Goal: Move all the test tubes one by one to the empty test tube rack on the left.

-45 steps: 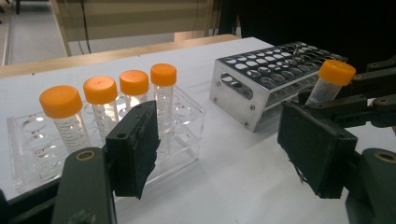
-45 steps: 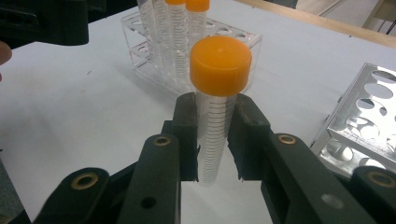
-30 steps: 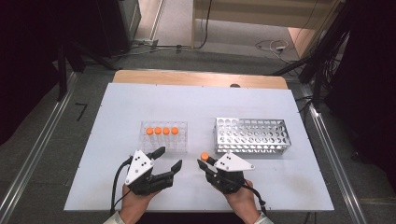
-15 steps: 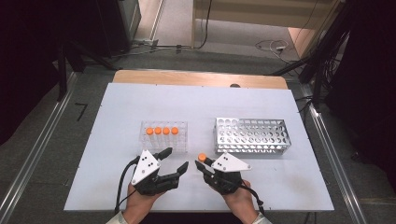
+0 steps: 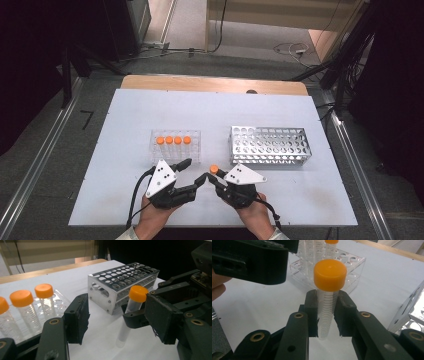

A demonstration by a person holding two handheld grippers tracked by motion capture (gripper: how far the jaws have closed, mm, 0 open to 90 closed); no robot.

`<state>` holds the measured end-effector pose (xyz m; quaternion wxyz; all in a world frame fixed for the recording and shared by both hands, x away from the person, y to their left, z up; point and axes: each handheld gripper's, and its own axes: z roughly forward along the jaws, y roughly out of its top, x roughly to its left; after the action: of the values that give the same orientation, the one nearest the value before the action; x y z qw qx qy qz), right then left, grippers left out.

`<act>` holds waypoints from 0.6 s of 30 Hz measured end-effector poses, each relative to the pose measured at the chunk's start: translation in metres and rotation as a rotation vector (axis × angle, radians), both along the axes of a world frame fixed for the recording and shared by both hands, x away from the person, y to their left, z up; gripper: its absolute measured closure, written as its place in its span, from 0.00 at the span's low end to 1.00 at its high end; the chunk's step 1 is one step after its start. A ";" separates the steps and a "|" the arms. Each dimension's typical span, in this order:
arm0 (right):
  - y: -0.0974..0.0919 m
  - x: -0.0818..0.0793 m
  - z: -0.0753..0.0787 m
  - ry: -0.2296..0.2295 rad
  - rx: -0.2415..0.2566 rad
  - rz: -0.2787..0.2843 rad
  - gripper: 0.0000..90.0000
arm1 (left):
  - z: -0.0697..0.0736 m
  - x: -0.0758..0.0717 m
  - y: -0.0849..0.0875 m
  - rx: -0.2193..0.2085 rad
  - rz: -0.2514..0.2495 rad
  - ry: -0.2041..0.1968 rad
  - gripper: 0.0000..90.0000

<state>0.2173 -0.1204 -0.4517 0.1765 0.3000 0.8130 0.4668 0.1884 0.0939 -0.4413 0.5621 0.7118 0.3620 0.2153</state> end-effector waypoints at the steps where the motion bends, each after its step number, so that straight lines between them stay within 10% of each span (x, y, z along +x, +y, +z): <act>1: 0.000 0.000 0.000 0.002 0.001 -0.002 0.80 | 0.001 0.000 -0.001 0.001 -0.004 0.001 0.42; 18: 0.009 -0.003 0.000 -0.001 -0.003 0.023 0.80 | 0.001 0.002 -0.014 0.005 -0.038 -0.008 0.55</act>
<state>0.2145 -0.1111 -0.4522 0.1721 0.2901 0.8170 0.4676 0.1908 0.0803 -0.4404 0.5656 0.7192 0.3456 0.2084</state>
